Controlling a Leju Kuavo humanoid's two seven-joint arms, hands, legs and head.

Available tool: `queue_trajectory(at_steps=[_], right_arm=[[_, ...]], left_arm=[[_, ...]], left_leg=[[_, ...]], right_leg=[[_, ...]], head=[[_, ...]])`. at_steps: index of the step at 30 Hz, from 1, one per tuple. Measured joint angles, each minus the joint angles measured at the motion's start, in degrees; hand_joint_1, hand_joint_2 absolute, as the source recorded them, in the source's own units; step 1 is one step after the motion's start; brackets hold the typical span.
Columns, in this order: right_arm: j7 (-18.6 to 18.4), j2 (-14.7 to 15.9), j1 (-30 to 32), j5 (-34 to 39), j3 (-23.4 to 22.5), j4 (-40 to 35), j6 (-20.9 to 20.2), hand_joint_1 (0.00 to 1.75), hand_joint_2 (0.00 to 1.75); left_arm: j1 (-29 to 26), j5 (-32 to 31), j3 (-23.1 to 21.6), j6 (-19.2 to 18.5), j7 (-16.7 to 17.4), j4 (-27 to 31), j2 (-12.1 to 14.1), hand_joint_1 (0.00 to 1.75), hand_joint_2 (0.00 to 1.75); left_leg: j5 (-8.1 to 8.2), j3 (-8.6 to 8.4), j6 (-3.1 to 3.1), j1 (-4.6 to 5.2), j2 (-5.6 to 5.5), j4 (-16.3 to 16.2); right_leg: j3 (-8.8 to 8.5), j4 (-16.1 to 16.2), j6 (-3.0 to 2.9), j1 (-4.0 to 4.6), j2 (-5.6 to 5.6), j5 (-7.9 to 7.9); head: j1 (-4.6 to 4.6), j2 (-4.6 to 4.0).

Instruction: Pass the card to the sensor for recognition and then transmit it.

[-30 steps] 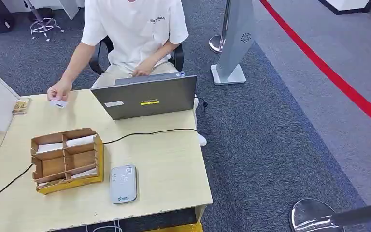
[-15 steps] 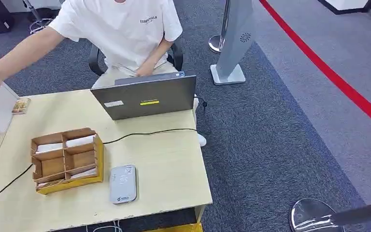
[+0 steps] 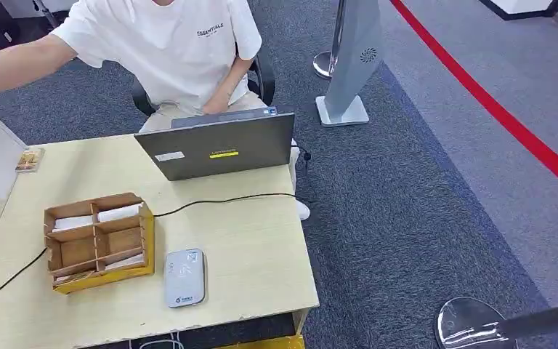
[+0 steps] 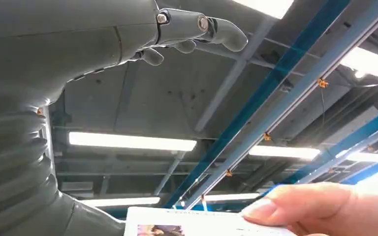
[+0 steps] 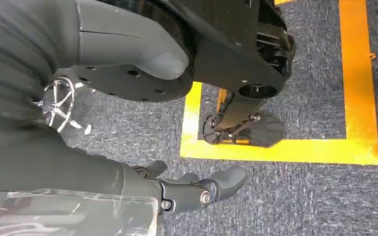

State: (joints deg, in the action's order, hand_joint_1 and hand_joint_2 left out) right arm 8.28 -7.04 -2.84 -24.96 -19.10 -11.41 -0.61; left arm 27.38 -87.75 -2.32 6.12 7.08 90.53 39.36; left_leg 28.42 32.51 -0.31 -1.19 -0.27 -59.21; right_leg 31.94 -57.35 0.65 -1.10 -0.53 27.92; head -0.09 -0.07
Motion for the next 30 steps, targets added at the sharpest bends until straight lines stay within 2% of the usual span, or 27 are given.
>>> queue_trajectory(at_steps=[8,9,10,30], right_arm=[[0.0,0.1,0.3,0.0,0.0,0.0,0.1,0.00,1.75],[0.0,0.1,0.3,0.0,0.0,0.0,0.1,0.00,1.75],[0.0,0.1,0.3,0.0,0.0,0.0,0.1,0.00,1.75],[0.2,1.5,0.7,-0.1,0.0,0.0,-0.9,0.00,1.75]], left_arm=[[-0.2,1.2,-0.5,0.9,0.8,-1.2,-0.1,0.00,1.75],[-0.2,1.3,-0.5,0.9,0.9,-1.4,-0.1,1.61,1.75],[-0.2,1.4,-0.5,0.9,0.9,-1.4,-0.1,1.75,1.75],[-2.2,4.0,-0.2,3.7,-0.6,-1.6,1.1,1.75,1.75]], left_leg=[[0.00,0.05,0.00,0.00,0.00,0.0],[0.00,0.05,0.00,0.00,0.00,0.0],[0.00,0.06,0.00,0.00,0.00,0.0],[0.00,0.10,0.00,0.00,-0.05,0.0]], right_leg=[[-0.01,0.0,0.00,0.00,0.00,0.00],[-0.01,0.0,0.00,0.00,0.01,0.00],[-0.01,0.0,0.00,0.00,0.01,0.00],[-0.01,0.0,0.01,-0.01,0.04,0.00]], head=[[0.00,0.00],[0.00,0.00],[0.00,0.00],[0.00,0.00]])
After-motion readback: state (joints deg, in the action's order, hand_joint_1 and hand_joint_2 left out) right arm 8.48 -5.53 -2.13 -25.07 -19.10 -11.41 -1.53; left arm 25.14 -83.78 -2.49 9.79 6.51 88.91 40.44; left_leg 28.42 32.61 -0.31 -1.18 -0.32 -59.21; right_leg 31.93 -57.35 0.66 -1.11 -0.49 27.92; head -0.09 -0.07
